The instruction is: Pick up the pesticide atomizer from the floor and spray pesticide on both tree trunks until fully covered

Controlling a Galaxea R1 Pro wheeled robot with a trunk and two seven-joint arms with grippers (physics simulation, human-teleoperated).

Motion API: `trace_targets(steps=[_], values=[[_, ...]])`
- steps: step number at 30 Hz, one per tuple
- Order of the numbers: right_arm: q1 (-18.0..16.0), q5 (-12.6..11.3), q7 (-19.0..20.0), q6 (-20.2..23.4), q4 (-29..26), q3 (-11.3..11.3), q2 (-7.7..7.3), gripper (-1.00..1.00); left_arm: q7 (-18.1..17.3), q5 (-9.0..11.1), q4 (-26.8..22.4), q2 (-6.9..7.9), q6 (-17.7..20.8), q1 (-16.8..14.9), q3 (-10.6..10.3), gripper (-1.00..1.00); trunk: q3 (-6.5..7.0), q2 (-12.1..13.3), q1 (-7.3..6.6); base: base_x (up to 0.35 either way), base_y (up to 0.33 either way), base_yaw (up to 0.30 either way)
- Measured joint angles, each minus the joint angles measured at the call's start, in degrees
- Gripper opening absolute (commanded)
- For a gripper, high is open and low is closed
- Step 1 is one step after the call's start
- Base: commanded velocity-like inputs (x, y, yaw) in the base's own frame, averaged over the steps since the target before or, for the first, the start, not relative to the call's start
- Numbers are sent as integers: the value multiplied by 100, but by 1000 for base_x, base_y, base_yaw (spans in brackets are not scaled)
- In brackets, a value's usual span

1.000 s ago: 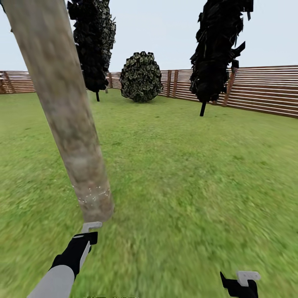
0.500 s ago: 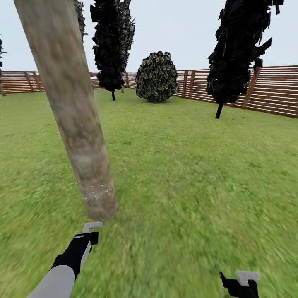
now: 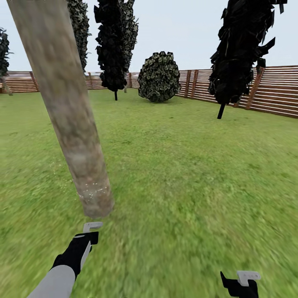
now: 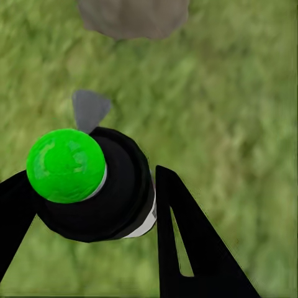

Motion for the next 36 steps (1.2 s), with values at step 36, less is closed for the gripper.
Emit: trace_targets(steps=[36], values=[[1,1,-1,-1,16,-2,-9,100,-2176,23,-1072,1025,1907,-1420,-1002,-100,0,0,0,0,0,86]])
